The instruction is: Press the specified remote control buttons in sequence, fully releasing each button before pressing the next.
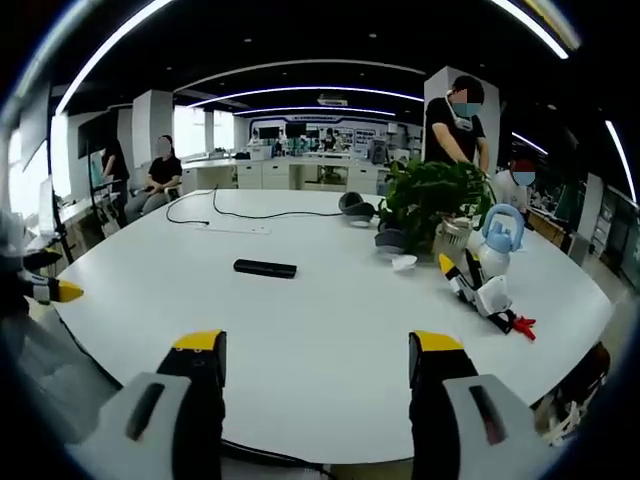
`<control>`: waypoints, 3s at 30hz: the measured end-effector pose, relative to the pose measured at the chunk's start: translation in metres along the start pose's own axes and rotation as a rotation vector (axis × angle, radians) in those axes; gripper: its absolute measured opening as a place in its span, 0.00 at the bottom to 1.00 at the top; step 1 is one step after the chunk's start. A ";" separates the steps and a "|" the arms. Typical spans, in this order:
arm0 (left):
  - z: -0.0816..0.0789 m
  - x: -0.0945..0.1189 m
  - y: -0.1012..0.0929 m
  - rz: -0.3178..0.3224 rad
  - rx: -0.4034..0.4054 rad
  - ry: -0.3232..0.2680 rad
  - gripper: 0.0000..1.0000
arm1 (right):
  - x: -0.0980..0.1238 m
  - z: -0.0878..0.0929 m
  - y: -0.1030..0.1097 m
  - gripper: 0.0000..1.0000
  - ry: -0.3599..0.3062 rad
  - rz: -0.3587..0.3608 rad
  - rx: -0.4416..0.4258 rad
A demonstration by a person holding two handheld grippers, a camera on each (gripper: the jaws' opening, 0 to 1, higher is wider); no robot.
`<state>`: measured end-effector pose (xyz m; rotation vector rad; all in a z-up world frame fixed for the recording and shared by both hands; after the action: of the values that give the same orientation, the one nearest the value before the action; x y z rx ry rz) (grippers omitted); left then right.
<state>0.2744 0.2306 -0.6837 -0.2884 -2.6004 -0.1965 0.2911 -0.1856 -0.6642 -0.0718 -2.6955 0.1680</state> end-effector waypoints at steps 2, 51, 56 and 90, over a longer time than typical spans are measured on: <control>0.000 0.000 0.000 0.000 -0.001 0.000 0.98 | 0.000 0.000 0.000 0.77 -0.001 -0.001 0.000; -0.001 -0.002 -0.004 0.047 0.011 0.012 0.91 | 0.000 0.000 0.001 0.72 0.000 -0.025 -0.017; -0.003 -0.004 -0.007 0.090 -0.009 0.008 0.90 | 0.001 0.000 0.001 0.70 -0.004 -0.031 -0.023; -0.078 -0.069 -0.010 0.311 -0.411 0.062 0.79 | 0.002 0.002 0.005 0.28 0.033 -0.117 -0.046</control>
<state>0.3673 0.1944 -0.6520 -0.8093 -2.3954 -0.6174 0.2889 -0.1806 -0.6658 0.0691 -2.6620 0.0691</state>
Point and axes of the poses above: the point that each gripper's makers call its tool centre point, and the gripper's own axes: x roughly backward along the fingers, y roughly to its left, z roughly out of its underside, the point moved 9 cm from there along x, roughly backward along the fingers, and after that the axes turned 12 degrees about z, right-handed, at the moved point
